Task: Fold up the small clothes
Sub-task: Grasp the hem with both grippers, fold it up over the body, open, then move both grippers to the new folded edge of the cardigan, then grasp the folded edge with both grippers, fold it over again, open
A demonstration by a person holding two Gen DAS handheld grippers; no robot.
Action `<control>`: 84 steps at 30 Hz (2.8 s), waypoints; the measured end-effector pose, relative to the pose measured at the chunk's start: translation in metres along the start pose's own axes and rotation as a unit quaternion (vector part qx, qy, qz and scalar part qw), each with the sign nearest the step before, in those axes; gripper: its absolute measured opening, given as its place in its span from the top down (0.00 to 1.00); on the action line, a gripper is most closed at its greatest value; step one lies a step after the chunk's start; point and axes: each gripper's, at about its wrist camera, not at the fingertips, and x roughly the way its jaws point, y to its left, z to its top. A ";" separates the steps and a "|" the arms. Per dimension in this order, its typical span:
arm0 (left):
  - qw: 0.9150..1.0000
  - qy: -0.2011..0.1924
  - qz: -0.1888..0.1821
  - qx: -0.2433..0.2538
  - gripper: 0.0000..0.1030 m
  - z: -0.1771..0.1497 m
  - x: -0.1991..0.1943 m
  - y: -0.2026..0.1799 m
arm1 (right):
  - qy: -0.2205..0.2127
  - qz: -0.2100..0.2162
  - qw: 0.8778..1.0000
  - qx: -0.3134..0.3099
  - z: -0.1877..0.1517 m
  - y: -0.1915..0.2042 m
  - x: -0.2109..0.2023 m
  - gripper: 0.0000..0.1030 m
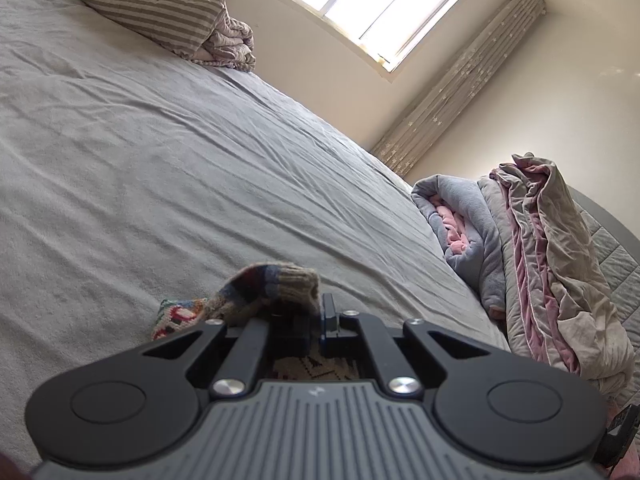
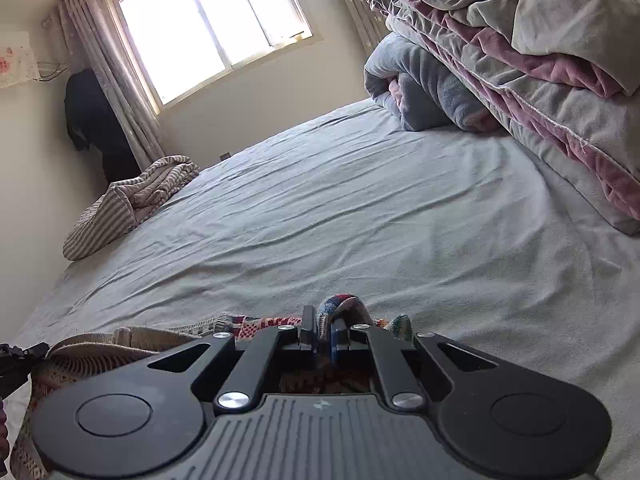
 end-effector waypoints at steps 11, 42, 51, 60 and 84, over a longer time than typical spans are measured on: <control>0.994 -0.038 0.084 0.064 0.09 0.000 0.002 -0.007 | -0.036 -0.029 0.999 -0.014 0.006 0.003 0.012 0.30; 0.975 0.176 -0.116 -0.074 0.12 -0.043 -0.084 0.084 | 0.108 0.129 0.976 0.135 -0.058 -0.074 -0.061 0.29; 0.970 0.148 -0.157 -0.116 0.48 -0.065 -0.046 0.062 | 0.103 0.130 0.974 0.156 -0.062 -0.033 -0.019 0.62; 0.979 0.133 -0.102 -0.118 0.89 -0.059 -0.085 0.037 | 0.085 0.107 0.977 0.162 -0.044 -0.010 -0.053 0.84; 0.975 0.187 -0.060 -0.099 0.47 -0.123 -0.225 0.084 | 0.151 0.039 0.987 0.044 -0.105 -0.013 -0.168 0.36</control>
